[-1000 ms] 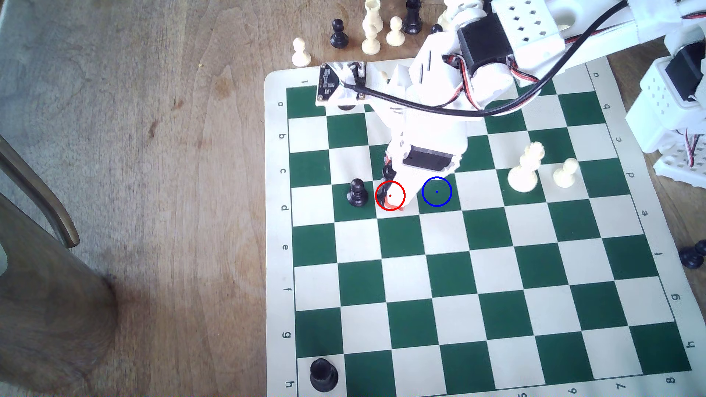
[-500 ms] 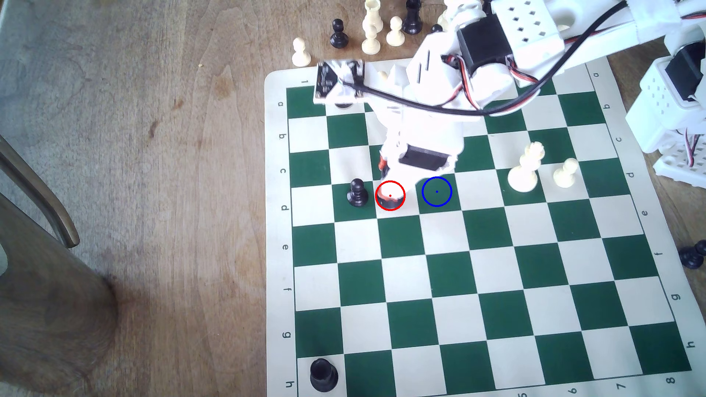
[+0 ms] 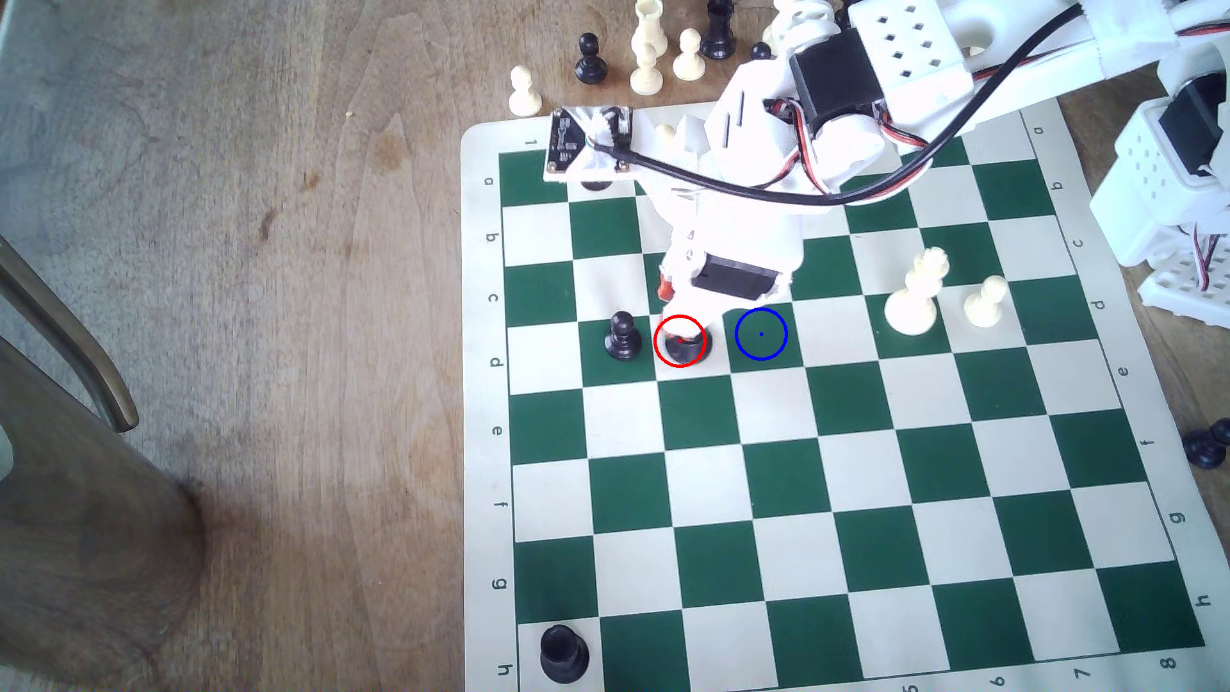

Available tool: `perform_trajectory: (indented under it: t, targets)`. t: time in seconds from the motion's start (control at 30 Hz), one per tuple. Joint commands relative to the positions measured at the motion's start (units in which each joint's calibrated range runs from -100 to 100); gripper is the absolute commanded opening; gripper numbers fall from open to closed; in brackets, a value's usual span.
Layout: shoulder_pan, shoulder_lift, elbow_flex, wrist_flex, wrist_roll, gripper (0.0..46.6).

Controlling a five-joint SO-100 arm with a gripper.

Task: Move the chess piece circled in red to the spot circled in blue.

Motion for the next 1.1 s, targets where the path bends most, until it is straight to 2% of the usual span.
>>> perform_trajectory:
  t: [0.0,0.03,0.23,0.57,1.07]
  targets:
    - [0.4,-1.7,-0.3,-0.2,-0.2,3.5]
    - [0.4,-1.7,-0.3,-0.2,-0.2,3.6]
    - [0.8,-1.4,-0.3,-0.4,-0.3,15.6]
    - [0.6,-1.3,0.3,1.3,0.3,14.2]
    - [0.2,-1.6,-0.1,2.0,0.5,7.9]
